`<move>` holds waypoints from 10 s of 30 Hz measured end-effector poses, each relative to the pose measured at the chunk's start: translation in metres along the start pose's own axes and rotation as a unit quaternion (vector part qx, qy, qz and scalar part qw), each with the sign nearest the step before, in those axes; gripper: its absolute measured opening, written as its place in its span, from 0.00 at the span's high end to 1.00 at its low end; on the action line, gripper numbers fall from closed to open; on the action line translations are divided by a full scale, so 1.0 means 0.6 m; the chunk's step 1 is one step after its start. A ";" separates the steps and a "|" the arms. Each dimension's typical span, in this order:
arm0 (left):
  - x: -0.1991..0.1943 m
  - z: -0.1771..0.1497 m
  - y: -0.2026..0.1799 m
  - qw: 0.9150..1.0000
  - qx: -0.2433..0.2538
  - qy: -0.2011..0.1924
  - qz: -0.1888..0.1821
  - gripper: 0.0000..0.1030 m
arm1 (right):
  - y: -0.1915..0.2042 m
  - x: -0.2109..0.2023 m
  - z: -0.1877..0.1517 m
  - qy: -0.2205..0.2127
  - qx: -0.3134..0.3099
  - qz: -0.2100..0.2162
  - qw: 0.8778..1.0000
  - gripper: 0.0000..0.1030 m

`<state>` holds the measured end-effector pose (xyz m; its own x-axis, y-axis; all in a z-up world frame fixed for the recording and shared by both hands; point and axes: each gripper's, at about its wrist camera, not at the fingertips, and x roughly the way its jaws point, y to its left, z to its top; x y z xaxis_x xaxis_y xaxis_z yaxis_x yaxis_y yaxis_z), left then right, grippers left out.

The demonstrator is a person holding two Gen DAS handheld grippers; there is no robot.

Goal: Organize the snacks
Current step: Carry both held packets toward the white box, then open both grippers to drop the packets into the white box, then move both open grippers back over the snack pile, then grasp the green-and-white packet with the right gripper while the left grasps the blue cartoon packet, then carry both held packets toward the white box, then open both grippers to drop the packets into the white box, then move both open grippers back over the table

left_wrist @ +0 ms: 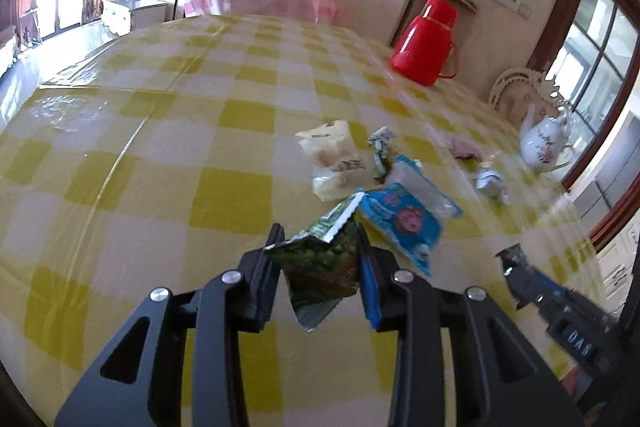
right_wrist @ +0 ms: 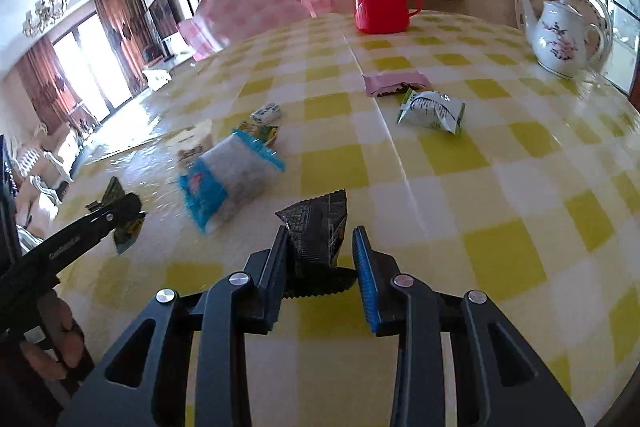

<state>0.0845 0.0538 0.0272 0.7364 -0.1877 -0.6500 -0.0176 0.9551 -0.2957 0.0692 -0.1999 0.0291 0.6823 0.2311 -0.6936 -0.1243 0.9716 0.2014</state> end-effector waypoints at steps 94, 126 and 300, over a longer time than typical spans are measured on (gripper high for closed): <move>-0.417 -0.211 0.202 0.962 0.153 -0.022 0.223 0.02 | 0.250 -0.252 -0.242 -0.032 -0.088 0.231 0.968 0.16; 0.052 0.010 -0.108 0.981 -0.176 -0.052 0.069 0.02 | -0.190 0.045 0.065 -0.021 0.070 -0.053 0.996 0.16; -0.375 -0.155 0.086 0.993 0.064 -0.023 0.092 0.02 | 0.175 -0.197 -0.162 -0.043 -0.031 0.124 0.991 0.16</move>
<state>-0.1449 0.1241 0.0934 0.7588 0.0001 -0.6514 -0.0708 0.9941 -0.0823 -0.0943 -0.1204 0.0651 0.6844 0.4604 -0.5654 -0.3374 0.8874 0.3141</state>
